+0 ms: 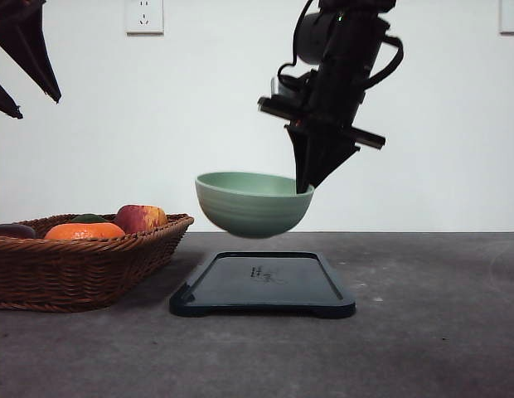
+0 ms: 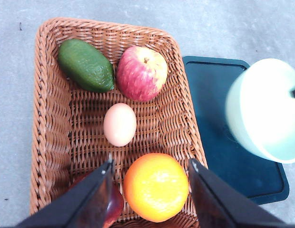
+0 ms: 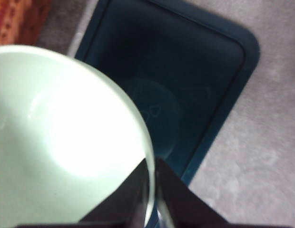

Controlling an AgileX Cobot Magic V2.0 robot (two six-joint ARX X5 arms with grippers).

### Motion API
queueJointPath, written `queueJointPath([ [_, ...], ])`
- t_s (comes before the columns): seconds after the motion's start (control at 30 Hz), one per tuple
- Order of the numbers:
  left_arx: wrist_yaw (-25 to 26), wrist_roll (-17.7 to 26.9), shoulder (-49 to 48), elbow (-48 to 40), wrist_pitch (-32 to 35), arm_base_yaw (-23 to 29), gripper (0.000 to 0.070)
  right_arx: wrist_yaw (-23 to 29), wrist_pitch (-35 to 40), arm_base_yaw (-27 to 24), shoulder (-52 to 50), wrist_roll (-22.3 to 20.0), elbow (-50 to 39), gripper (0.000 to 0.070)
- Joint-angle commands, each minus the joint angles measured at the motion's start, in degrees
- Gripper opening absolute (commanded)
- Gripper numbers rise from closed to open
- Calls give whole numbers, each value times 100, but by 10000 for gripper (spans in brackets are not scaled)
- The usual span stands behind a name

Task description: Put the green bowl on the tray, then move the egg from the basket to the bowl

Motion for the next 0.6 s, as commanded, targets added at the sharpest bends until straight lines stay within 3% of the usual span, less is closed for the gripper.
queueJointPath([
  [0.0,9,0,42,125,25,-11,311,32,73,46,211,111,160,1],
  [0.57,9,-2,42,122,-7,-11,311,193,194,46,625,228,157,1],
])
